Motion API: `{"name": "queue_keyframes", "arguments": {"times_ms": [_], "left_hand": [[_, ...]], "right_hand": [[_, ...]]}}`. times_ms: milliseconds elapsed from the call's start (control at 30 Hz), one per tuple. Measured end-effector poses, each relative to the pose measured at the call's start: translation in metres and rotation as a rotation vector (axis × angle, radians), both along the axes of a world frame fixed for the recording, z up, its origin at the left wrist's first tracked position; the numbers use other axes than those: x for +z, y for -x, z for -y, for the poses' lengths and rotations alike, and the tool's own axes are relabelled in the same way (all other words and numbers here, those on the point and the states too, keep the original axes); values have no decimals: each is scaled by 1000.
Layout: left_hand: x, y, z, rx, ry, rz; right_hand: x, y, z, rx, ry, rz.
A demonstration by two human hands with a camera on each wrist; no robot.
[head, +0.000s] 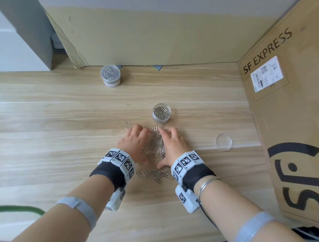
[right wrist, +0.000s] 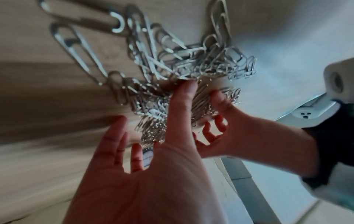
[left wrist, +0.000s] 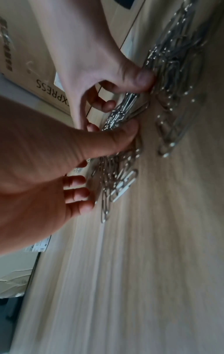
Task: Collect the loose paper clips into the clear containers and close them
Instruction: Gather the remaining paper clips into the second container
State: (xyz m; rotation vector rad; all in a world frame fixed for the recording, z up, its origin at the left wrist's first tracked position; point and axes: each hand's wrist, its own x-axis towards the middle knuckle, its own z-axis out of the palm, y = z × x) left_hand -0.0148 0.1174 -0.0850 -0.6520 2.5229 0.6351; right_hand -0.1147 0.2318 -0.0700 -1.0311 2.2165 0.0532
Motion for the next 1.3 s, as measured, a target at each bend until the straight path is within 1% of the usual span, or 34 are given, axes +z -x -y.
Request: {"name": "queue_keyframes", "arguments": {"times_ms": [133, 233, 333, 467, 600, 733, 900, 1167, 1300], "left_hand": [[3, 11, -1, 104, -93, -71], [5, 18, -1, 175, -112, -108], [3, 19, -1, 205, -112, -131], [1, 20, -1, 221, -112, -155], [0, 24, -1, 202, -124, -146], [1, 26, -2, 207, -123, -153], [11, 31, 1, 253, -144, -224], [41, 72, 23, 283, -70, -357], [43, 89, 33, 298, -69, -345]], "right_hand": [[-2, 0, 14, -54, 72, 48], [-5, 1, 22, -69, 121, 79], [-5, 3, 25, -77, 175, 72], [-4, 5, 27, -71, 194, 54], [0, 7, 30, -84, 195, 53], [3, 10, 30, -136, 177, 56], [13, 18, 30, -187, 194, 55], [43, 56, 55, -216, 338, -31], [41, 69, 65, -242, 349, -47]]}}
